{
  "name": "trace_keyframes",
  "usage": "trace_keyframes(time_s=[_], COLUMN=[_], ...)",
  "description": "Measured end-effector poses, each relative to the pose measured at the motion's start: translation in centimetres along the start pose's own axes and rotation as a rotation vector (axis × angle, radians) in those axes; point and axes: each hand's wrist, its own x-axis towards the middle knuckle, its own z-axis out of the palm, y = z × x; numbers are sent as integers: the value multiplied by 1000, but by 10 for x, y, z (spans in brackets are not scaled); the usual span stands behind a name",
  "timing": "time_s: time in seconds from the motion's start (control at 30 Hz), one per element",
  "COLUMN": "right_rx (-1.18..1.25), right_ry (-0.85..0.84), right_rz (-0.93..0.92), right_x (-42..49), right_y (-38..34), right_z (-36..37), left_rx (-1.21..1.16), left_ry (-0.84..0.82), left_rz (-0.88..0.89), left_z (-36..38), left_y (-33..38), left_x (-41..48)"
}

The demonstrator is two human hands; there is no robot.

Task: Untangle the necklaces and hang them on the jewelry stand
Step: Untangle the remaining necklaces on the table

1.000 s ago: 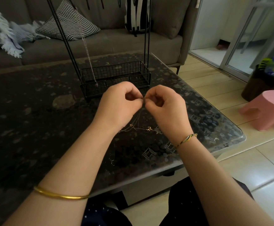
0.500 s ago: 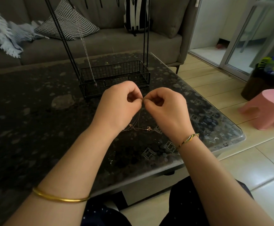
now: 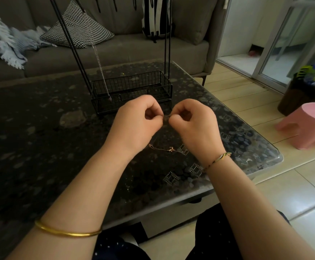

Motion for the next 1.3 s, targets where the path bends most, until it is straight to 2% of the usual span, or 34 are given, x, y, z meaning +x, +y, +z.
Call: trace_keyframes(time_s=[0.2,0.33,0.63,0.8,0.97,1.13,1.3], right_rx=[735,977,965,957,969,929,936], right_ry=[-163,-240,-233,-230,-214,-206,-195], right_rz=[454,570,553,536,533,523,557], right_x=[0,2,4,6,6,5,5], right_y=[1,2,7,5,5,5,3], right_z=[-3,-4,1,5,5,7,6], left_rx=[-301,-489,-629,-485,-457,-290,-261], left_ry=[-28,-56,-244,-156,-159,-105,-44], left_rz=[-192,-323,-468,-389,-349,-216,-221], left_z=[0,3,-1,4,4,5,5], left_y=[2,4,4,-5,-4,-3,-3], left_x=[1,3,3,4,3,2,3])
